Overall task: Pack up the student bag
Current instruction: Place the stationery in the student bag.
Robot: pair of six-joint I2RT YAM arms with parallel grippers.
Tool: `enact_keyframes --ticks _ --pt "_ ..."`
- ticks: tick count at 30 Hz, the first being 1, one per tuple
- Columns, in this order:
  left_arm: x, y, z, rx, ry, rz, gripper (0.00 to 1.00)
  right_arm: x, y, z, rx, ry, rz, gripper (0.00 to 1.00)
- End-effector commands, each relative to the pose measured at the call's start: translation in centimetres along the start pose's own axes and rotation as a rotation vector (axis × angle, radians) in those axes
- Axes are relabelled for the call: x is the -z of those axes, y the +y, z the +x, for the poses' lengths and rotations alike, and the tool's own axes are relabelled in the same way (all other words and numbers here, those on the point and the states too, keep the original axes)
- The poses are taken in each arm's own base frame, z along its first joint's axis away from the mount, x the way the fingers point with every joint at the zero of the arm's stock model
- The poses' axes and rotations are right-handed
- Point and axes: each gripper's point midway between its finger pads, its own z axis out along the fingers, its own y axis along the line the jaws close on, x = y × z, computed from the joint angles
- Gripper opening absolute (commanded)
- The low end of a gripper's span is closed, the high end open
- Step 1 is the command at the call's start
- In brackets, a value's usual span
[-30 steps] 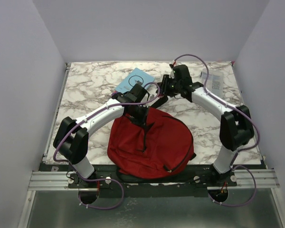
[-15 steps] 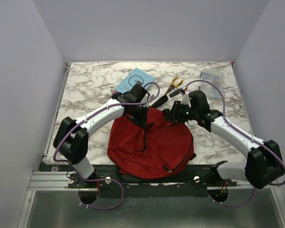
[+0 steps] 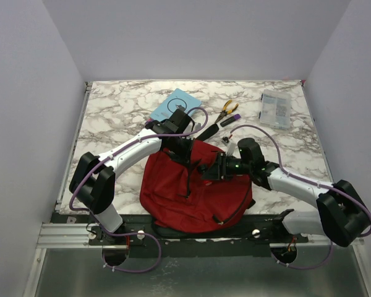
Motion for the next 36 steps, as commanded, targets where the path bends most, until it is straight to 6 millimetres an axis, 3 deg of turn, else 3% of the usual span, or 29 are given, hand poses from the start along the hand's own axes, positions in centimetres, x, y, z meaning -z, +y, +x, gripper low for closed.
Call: enact_keyframes --ticks 1,9,20,28,36 --pt "0.5 -0.5 -1.4 -0.005 -0.039 0.015 0.00 -1.8 2.2 -0.1 0.015 0.003 -0.085 0.07" --pt "0.8 -0.6 -1.4 -0.006 -0.046 0.018 0.00 -3.7 2.6 -0.6 -0.062 -0.030 -0.131 0.07" --pt "1.1 -1.1 -1.5 -0.011 -0.051 0.037 0.00 -6.0 1.2 -2.1 -0.228 -0.125 -0.136 0.10" --pt "1.2 -1.2 -1.6 -0.013 -0.054 0.042 0.00 -6.1 0.0 -2.8 -0.249 -0.185 -0.084 0.13" --pt "1.2 -1.1 -1.5 -0.015 -0.055 0.038 0.00 -7.5 0.0 -2.8 -0.255 -0.172 -0.056 0.28"
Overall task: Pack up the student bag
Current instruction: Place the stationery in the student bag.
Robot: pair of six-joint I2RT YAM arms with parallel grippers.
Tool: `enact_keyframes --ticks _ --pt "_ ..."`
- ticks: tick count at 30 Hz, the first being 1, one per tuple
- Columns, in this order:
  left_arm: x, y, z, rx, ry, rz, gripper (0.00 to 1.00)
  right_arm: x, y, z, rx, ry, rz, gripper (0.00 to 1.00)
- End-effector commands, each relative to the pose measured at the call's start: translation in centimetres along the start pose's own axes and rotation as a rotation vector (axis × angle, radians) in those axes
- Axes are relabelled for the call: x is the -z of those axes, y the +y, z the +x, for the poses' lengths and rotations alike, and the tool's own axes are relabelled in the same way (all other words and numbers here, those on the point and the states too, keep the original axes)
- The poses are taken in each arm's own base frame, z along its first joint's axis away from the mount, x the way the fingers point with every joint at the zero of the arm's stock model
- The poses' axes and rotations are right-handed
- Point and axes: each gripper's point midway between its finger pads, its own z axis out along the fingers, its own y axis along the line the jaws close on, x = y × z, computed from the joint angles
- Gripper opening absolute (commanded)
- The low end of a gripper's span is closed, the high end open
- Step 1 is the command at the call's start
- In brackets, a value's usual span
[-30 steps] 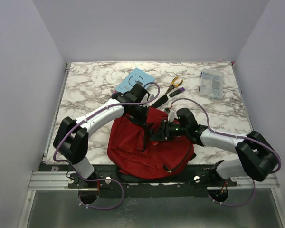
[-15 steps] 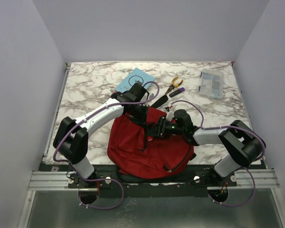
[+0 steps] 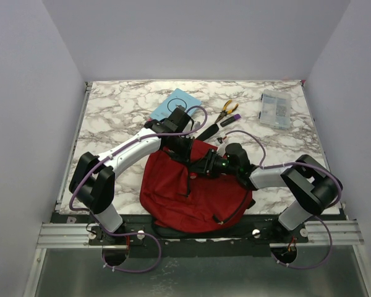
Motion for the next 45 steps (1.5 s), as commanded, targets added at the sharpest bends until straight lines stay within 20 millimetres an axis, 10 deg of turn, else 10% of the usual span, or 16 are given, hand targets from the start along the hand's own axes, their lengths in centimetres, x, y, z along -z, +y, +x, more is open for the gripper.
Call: enact_keyframes --ticks 1,12,23,37,45 --pt "1.1 -1.1 -1.3 -0.019 -0.048 0.036 0.00 -1.1 0.5 -0.4 0.016 -0.014 -0.001 0.31" --pt "1.0 -1.2 -1.2 -0.018 -0.043 0.040 0.00 -0.3 -0.7 1.2 0.020 0.049 0.044 0.61" --pt "1.0 -1.1 -1.1 -0.017 -0.043 0.037 0.00 0.0 -0.9 2.3 0.028 0.068 0.072 0.37" --pt "1.2 -1.3 -1.2 -0.020 -0.049 0.044 0.00 2.1 -2.4 2.9 0.088 0.046 0.202 0.48" --pt "1.1 -1.3 -1.1 -0.017 -0.047 0.042 0.00 2.2 -2.6 4.6 0.054 0.075 0.165 0.38"
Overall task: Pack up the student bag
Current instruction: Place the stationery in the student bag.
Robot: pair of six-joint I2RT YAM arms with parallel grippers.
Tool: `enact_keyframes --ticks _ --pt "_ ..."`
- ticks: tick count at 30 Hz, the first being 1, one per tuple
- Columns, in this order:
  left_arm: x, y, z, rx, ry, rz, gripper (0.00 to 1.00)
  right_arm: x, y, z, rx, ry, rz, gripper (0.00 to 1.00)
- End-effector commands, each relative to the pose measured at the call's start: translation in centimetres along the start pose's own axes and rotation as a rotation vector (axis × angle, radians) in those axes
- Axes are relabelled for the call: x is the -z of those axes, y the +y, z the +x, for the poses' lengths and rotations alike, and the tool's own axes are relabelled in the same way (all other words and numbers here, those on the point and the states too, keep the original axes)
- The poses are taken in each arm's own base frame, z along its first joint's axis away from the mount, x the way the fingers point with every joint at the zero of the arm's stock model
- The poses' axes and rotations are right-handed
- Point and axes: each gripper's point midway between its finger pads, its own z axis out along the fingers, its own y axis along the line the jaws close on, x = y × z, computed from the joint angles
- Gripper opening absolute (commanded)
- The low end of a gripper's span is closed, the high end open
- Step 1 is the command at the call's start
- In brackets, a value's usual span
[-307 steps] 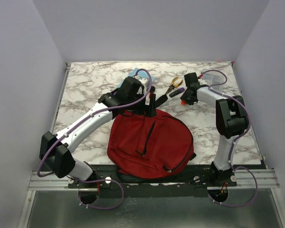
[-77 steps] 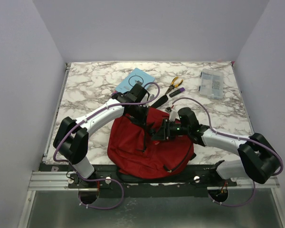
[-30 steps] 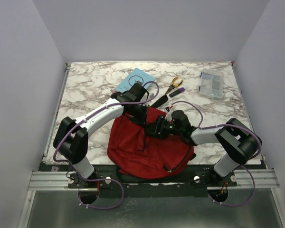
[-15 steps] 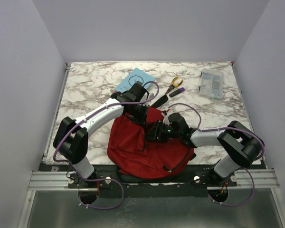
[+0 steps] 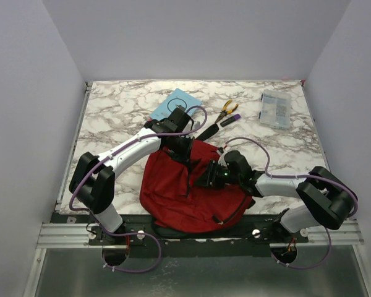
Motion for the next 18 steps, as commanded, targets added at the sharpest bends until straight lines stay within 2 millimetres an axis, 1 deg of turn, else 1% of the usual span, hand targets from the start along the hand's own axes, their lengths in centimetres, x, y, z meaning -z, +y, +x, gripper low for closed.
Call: enact_keyframes --ticks 1,4,7,10,12,16,18 --pt "1.1 -1.1 -1.1 -0.016 -0.047 0.033 0.00 -0.2 -0.1 1.1 -0.009 0.019 -0.008 0.36" --pt "1.0 -1.1 -1.1 -0.016 -0.044 0.034 0.00 -0.6 0.6 1.6 0.001 0.032 -0.029 0.31" --pt "0.9 -1.1 -1.1 -0.013 -0.039 0.037 0.00 -1.4 1.2 1.8 0.014 0.053 -0.046 0.24" --pt "0.8 -1.0 -1.0 -0.012 -0.037 0.035 0.00 -2.2 2.0 1.2 0.014 0.040 -0.078 0.23" --pt "0.8 -1.0 -1.0 -0.011 -0.039 0.032 0.00 -2.9 2.4 0.4 0.030 0.017 -0.078 0.23" --pt "0.9 -0.9 -1.1 -0.013 -0.042 0.025 0.00 -3.8 4.1 -2.0 0.074 -0.040 -0.075 0.11" --pt "0.9 -1.0 -1.1 -0.014 -0.044 0.029 0.00 -4.0 4.5 -3.6 0.100 -0.095 -0.047 0.08"
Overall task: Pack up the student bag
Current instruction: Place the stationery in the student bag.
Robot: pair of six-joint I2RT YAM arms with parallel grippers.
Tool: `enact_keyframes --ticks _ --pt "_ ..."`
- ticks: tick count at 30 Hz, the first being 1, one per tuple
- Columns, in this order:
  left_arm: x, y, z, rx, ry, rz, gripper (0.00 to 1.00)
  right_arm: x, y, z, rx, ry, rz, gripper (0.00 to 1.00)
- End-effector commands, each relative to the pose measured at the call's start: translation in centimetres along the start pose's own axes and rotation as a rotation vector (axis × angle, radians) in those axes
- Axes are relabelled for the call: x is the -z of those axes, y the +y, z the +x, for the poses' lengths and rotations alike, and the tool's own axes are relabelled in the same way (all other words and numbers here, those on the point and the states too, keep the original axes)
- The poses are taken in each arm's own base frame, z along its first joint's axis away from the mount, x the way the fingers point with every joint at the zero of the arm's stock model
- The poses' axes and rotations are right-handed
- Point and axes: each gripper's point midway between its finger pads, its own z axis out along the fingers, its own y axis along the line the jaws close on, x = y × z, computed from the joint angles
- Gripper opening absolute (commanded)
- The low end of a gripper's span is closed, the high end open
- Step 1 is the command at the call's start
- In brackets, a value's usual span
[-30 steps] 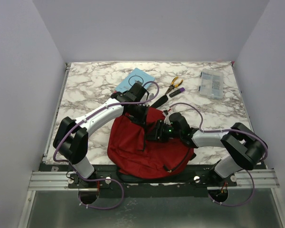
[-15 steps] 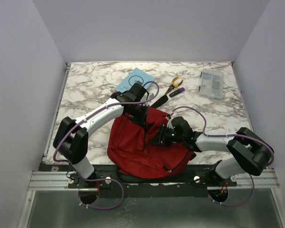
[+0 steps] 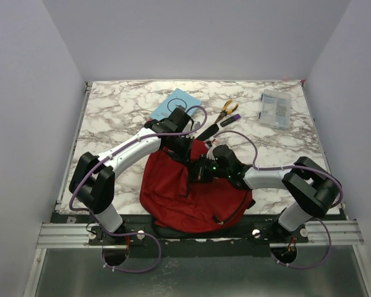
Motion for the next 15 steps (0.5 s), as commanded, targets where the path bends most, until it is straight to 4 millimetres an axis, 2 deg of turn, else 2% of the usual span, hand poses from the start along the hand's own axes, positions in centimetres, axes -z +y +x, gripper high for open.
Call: enact_keyframes --ticks 1,5,9,15 --pt "0.9 -1.0 -1.1 -0.015 -0.043 0.030 0.00 -0.9 2.1 -4.2 0.079 -0.142 0.017 0.07" --pt "1.1 -1.0 -1.1 -0.016 -0.046 0.031 0.00 -1.4 2.4 -5.8 0.085 -0.194 0.043 0.06" --pt "1.2 -1.0 -1.1 -0.017 -0.050 0.030 0.00 -1.7 2.0 -4.8 0.065 -0.150 0.035 0.06" --pt "1.3 -1.3 -1.2 -0.021 -0.051 0.044 0.00 0.5 0.4 -3.6 0.093 -0.127 0.118 0.12"
